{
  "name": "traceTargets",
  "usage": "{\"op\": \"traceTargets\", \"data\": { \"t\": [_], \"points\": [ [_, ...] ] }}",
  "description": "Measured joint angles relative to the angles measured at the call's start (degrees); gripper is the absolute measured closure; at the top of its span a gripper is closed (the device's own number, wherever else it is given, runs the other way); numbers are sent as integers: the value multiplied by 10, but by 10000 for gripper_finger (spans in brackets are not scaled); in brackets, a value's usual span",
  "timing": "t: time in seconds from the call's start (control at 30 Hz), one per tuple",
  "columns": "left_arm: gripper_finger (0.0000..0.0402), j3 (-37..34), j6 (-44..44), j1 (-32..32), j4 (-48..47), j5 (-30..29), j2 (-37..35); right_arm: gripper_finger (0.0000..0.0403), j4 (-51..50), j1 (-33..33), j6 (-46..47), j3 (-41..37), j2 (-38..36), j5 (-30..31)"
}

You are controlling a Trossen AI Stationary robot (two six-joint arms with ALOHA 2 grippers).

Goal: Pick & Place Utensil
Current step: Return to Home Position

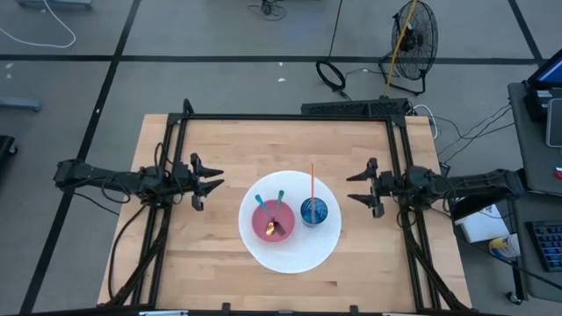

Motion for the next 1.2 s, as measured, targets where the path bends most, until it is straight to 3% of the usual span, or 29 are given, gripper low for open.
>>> {"op": "traceTargets", "data": {
  "t": [0.17,0.53,0.77,1.2],
  "points": [
    [256,0,4,0,0,0,0,161,-18,23,-22,0,-23,53],
    [256,0,14,0,-14,1,0,163,-150,23,-6,0,-174,54],
    [256,0,53,0,-25,12,-29,162,-200,23,-4,0,-173,56],
    [256,4,69,0,-158,14,-179,161,-203,23,-14,0,-174,56]
  ]
}}
